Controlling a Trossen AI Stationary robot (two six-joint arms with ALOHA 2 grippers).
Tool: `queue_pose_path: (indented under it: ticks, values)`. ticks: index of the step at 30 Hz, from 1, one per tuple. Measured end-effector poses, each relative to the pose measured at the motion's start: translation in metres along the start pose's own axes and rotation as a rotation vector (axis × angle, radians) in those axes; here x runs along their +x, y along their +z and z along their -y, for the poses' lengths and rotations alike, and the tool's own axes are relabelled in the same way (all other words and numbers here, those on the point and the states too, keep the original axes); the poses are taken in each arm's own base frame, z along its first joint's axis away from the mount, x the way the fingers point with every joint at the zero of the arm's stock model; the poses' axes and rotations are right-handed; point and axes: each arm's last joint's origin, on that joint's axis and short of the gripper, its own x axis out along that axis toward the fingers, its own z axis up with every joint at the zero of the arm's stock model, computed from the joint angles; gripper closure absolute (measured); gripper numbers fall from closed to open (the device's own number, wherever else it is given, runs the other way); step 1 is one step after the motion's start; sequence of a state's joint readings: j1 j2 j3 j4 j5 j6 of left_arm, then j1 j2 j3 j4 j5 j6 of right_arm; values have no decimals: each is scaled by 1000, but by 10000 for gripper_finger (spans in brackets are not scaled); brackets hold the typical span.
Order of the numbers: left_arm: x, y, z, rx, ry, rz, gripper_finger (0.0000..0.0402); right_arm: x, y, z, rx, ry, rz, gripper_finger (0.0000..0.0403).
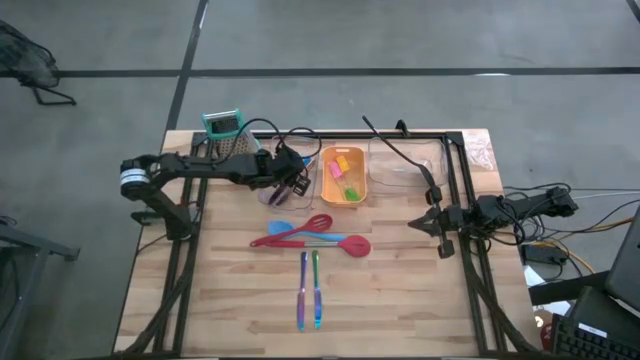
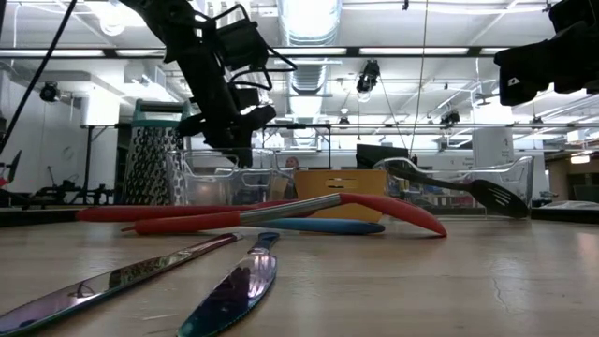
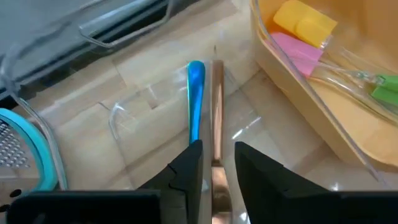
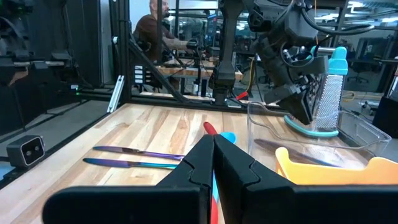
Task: Pick & Place Kitchen Items
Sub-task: Put the left blue knife into the left transparent bin
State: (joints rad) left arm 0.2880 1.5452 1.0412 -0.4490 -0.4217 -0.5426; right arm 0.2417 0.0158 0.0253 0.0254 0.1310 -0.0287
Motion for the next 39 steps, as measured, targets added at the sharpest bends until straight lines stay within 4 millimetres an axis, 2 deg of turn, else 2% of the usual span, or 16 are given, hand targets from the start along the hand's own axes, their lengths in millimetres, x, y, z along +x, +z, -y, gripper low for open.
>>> queue_pose_path:
  ticks: [5,11,17,23,27,34,39]
  values:
    - [-17,-3,10,20,-121,-14,288,0,0,0,0,0,0,394]
    - [-54,-24,42,114,-262,10,287,0,0,0,0,0,0,394]
    - [-95,-74,85,241,-418,-19,292,0,0,0,0,0,0,394]
    - [-126,-133,112,306,-505,-49,296,0,0,0,1,0,0,394]
    - [-127,-159,125,325,-514,-49,299,0,0,0,0,0,-2,394]
    - [-96,-186,149,415,-506,-33,325,0,0,0,1,0,-2,394]
    - [-79,-202,154,464,-472,-82,342,0,0,0,0,0,-4,394]
